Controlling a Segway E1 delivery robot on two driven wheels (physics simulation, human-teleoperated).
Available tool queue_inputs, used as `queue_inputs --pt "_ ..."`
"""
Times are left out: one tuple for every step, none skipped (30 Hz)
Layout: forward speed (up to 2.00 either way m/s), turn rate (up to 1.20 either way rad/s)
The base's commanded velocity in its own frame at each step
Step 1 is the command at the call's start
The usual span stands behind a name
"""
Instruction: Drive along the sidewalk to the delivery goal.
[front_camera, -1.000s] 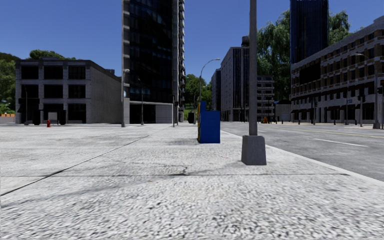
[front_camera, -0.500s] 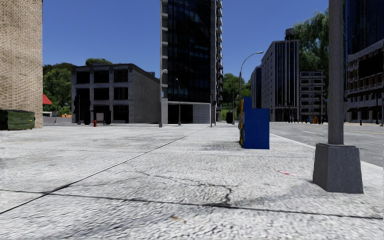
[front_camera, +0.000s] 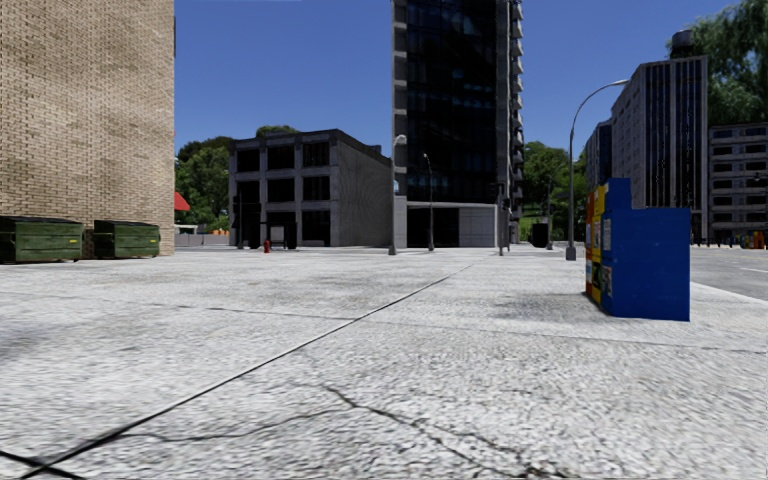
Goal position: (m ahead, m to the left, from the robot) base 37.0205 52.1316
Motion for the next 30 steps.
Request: queue_inputs --pt "1.97 0.0" --pt "1.97 0.0" --pt "1.97 0.0" --pt "1.97 0.0" --pt "1.97 0.0" --pt "1.97 0.0" --pt "1.97 0.0" --pt "1.97 0.0" --pt "1.97 0.0" --pt "1.97 0.0" --pt "1.97 0.0" --pt "1.97 0.0" --pt "1.97 0.0" --pt "1.97 0.0" --pt "1.97 0.0" --pt "1.97 0.0" --pt "1.97 0.0" --pt "1.97 0.0" --pt "1.97 0.0" --pt "1.97 0.0" --pt "1.97 0.0" --pt "1.97 0.0" --pt "1.97 0.0" --pt "1.97 0.0" --pt "1.97 0.0" --pt "1.97 0.0" --pt "1.97 0.0" --pt "1.97 0.0" --pt "1.97 0.0" --pt "1.97 0.0"
